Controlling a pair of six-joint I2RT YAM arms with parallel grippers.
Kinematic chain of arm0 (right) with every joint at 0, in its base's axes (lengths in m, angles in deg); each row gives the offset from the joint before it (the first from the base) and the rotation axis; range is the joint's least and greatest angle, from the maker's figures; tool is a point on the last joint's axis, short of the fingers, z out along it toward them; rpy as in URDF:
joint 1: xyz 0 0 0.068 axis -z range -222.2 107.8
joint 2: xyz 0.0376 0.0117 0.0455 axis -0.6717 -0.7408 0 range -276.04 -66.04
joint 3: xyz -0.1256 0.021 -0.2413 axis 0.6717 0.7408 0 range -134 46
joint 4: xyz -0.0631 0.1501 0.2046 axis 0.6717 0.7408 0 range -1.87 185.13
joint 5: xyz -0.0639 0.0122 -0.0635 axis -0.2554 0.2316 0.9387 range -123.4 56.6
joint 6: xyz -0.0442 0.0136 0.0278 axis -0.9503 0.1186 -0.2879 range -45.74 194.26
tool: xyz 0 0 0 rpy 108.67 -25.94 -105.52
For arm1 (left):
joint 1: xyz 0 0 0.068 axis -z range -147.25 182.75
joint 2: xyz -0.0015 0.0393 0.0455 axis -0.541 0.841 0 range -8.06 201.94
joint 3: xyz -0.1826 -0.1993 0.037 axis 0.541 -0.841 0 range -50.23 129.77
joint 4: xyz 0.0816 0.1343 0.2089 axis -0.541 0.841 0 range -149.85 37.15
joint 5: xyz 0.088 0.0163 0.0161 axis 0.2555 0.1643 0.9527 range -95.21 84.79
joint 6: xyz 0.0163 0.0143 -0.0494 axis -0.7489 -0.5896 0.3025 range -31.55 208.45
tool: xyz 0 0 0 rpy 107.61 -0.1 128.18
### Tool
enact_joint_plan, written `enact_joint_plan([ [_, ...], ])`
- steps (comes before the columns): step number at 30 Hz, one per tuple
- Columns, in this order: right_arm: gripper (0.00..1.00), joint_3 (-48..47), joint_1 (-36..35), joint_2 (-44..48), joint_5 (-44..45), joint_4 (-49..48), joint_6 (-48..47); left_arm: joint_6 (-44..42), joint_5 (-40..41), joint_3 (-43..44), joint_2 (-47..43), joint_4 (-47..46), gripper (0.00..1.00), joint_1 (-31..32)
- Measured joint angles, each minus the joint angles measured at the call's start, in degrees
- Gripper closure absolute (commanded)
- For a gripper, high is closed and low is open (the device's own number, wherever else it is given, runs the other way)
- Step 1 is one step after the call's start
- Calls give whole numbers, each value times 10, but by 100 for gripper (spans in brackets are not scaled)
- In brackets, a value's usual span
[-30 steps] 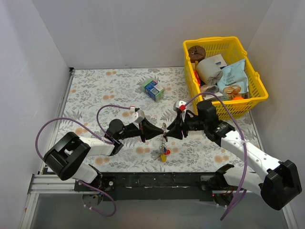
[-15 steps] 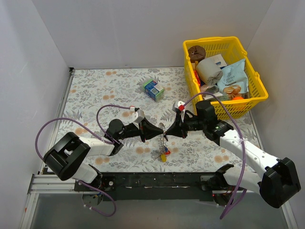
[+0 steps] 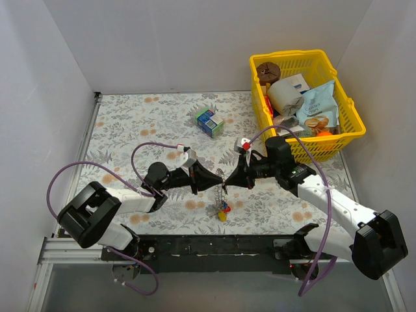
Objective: Put the keys on the keyring
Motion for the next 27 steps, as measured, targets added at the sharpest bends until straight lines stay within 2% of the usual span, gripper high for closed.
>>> enact_joint_plan([
  [27,99,0,2,-19,-38,-20,4,38,-8,4,-7,-8,100,-2],
])
